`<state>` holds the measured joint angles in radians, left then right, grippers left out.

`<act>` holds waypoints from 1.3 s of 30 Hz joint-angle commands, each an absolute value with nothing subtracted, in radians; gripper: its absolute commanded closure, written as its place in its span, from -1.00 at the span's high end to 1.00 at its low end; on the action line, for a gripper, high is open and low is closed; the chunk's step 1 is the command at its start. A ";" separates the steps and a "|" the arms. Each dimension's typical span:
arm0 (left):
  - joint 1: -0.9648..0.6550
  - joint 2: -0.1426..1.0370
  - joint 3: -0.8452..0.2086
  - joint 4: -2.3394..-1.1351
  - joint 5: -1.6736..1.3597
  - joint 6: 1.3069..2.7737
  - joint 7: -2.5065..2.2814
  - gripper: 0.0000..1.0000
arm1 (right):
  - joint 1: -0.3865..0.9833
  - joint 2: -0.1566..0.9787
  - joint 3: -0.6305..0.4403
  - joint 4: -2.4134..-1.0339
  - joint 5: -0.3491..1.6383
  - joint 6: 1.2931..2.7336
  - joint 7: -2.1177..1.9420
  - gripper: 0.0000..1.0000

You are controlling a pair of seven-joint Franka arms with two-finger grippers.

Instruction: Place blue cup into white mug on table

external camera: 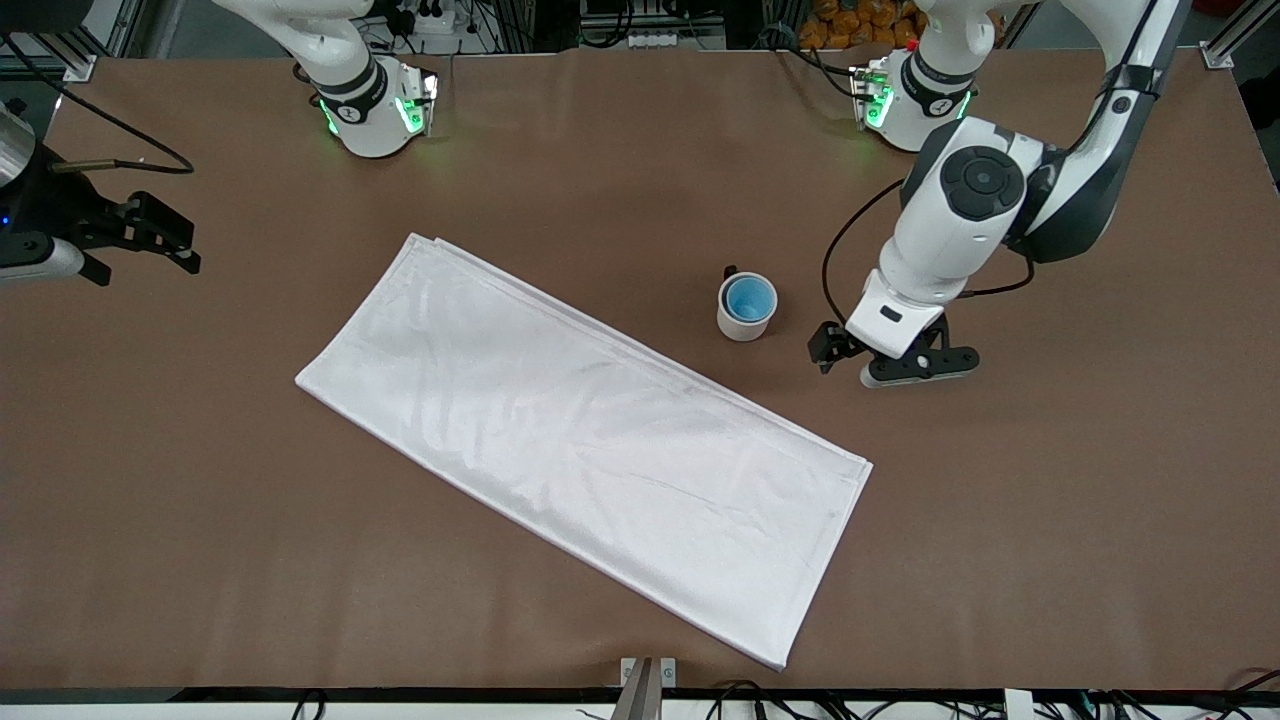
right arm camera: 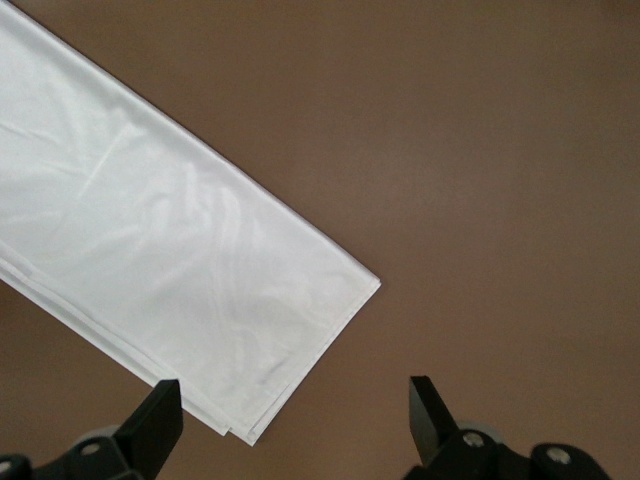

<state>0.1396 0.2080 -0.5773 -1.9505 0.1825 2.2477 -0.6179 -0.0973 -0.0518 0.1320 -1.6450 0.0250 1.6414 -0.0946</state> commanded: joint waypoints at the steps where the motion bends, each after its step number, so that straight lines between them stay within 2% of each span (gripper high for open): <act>1: 0.071 0.144 -0.427 -1.953 0.175 2.178 -0.399 1.00 | -0.081 -0.072 0.118 -1.663 0.046 1.652 -0.101 1.00; 8: -0.026 0.055 -0.166 -1.954 -0.020 2.074 -0.035 1.00 | -0.080 -0.071 0.117 -1.664 0.046 1.652 -0.101 1.00; 11: -0.052 0.032 -0.101 -1.950 -0.073 2.048 -0.028 1.00 | -0.080 -0.068 0.117 -1.670 0.045 1.651 -0.103 1.00; 19: -0.054 -0.021 -0.077 -1.921 -0.074 1.931 -0.029 1.00 | -0.083 -0.068 0.115 -1.674 0.038 1.646 -0.103 1.00; 25: -0.064 -0.026 -0.075 -1.800 -0.011 1.778 -0.037 1.00 | -0.084 -0.071 0.115 -1.677 0.034 1.644 -0.104 1.00; 35: -0.077 -0.023 -0.087 -1.697 0.066 1.661 -0.031 1.00 | -0.083 -0.071 0.117 -1.675 0.035 1.651 -0.103 1.00; 39: -0.077 -0.015 -0.097 -1.675 0.084 1.657 -0.026 1.00 | -0.084 -0.071 0.118 -1.675 0.035 1.652 -0.104 1.00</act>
